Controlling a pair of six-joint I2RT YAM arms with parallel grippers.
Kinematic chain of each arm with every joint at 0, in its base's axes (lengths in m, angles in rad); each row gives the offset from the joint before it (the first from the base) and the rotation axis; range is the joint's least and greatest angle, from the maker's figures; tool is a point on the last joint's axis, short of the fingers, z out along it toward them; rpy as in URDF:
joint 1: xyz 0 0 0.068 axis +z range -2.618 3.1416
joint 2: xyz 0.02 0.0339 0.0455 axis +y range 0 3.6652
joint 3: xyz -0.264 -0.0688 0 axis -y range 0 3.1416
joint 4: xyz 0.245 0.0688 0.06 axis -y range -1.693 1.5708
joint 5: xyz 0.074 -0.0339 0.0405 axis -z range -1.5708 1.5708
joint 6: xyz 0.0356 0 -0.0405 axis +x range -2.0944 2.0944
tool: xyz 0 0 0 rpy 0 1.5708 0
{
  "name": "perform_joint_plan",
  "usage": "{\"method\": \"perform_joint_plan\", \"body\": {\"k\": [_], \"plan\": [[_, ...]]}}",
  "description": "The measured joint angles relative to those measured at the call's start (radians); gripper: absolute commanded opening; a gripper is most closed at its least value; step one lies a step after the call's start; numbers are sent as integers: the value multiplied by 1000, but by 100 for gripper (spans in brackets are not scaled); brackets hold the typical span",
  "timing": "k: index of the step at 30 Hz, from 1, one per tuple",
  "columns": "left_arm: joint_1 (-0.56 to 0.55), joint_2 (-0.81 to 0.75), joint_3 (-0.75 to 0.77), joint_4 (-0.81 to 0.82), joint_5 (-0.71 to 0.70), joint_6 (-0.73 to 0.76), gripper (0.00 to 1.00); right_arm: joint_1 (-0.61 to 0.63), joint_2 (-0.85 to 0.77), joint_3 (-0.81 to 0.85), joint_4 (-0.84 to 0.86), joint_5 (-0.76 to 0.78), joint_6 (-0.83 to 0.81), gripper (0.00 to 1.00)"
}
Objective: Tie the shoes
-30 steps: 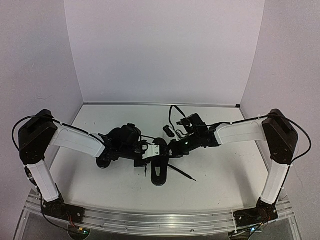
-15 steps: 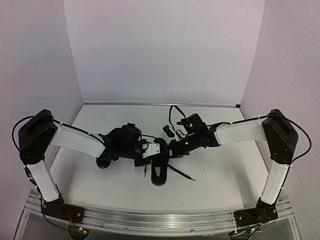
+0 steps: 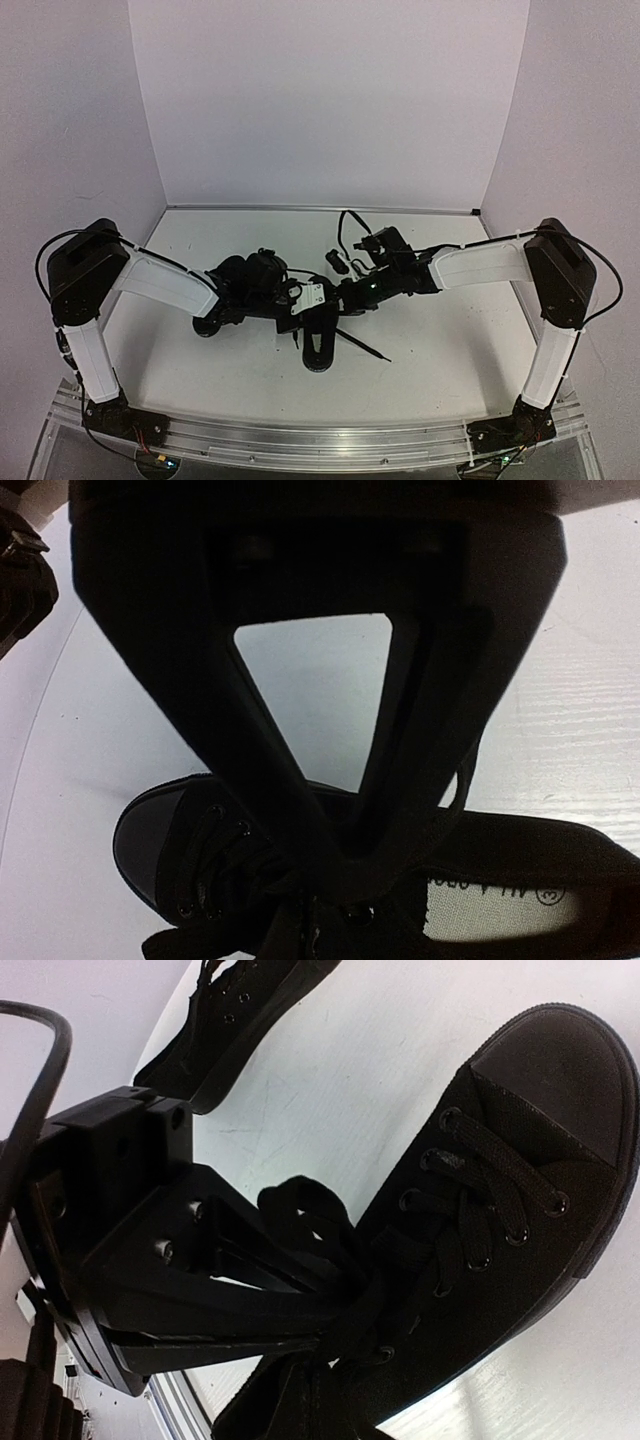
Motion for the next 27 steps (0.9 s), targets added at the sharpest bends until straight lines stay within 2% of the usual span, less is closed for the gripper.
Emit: {"method": "perform_joint_plan", "body": {"k": [3, 7, 11, 15, 19, 27], "plan": [[0, 7, 0, 16, -1, -11, 0, 0, 0, 0, 14, -7, 3, 1], [0, 9, 0, 32, -9, -29, 0, -1, 0, 0, 21, -19, 9, 14], [0, 9, 0, 37, -10, -33, 0, -21, -2, -2, 29, -46, 21, 19], [0, 9, 0, 49, -10, -33, 0, -79, -33, -38, 36, -54, 36, 19], [0, 9, 0, 51, -10, -32, 0, -128, -47, -45, 44, -43, 60, 14], [-1, 9, 0, 50, -15, -31, 0, -106, 21, -44, 52, -75, 99, 12]]}}
